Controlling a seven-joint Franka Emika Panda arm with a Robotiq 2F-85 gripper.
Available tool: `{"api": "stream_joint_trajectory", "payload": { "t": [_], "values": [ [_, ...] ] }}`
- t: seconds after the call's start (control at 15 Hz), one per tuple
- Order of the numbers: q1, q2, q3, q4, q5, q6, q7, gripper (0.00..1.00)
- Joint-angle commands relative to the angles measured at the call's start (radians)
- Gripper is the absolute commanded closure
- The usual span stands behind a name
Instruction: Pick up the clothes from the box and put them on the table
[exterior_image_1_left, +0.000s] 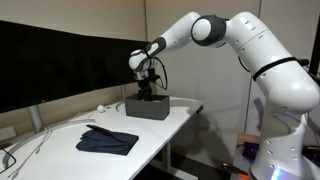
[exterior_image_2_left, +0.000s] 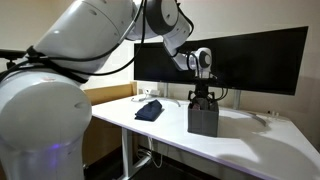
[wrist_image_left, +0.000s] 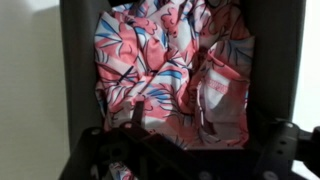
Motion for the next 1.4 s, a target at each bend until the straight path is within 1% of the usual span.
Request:
{"api": "stream_joint_trajectory", "payload": {
  "t": [0.0, 0.2, 0.27, 0.53, 0.6, 0.87, 1.0, 1.27, 1.33],
  "values": [
    [-0.014, 0.030, 0.026, 0.026, 0.053, -0.033, -0.041, 0.00],
    [-0.030, 0.032, 0.030, 0.024, 0.090, -0.051, -0.053, 0.00],
    [-0.035, 0.033, 0.031, 0.026, 0.105, -0.055, -0.055, 0.19],
    [-0.061, 0.035, 0.028, 0.049, 0.155, -0.085, -0.061, 0.47],
    [-0.069, 0.037, 0.029, 0.054, 0.169, -0.089, -0.064, 0.53],
    [-0.072, 0.060, 0.038, 0.087, 0.211, -0.108, -0.058, 0.80],
    [-0.068, 0.069, 0.042, 0.099, 0.221, -0.114, -0.057, 0.91],
    [-0.065, 0.079, 0.052, 0.119, 0.232, -0.120, -0.050, 0.97],
    [-0.064, 0.077, 0.053, 0.121, 0.233, -0.118, -0.048, 0.93]
  ]
}}
